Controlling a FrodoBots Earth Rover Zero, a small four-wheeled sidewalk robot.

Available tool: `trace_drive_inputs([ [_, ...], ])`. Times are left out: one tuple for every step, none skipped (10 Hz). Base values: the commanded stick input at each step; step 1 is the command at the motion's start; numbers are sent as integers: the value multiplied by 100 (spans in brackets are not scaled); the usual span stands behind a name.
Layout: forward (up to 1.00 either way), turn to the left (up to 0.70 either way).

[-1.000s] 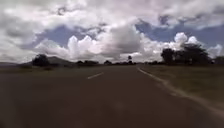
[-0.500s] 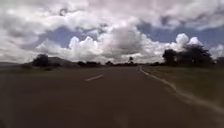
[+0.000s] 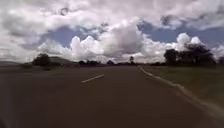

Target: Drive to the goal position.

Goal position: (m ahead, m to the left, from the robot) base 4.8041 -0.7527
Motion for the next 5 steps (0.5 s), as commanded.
trace_drive_inputs([
  [100,0],
  [100,0],
  [100,0],
  [100,-11],
  [100,-17],
])
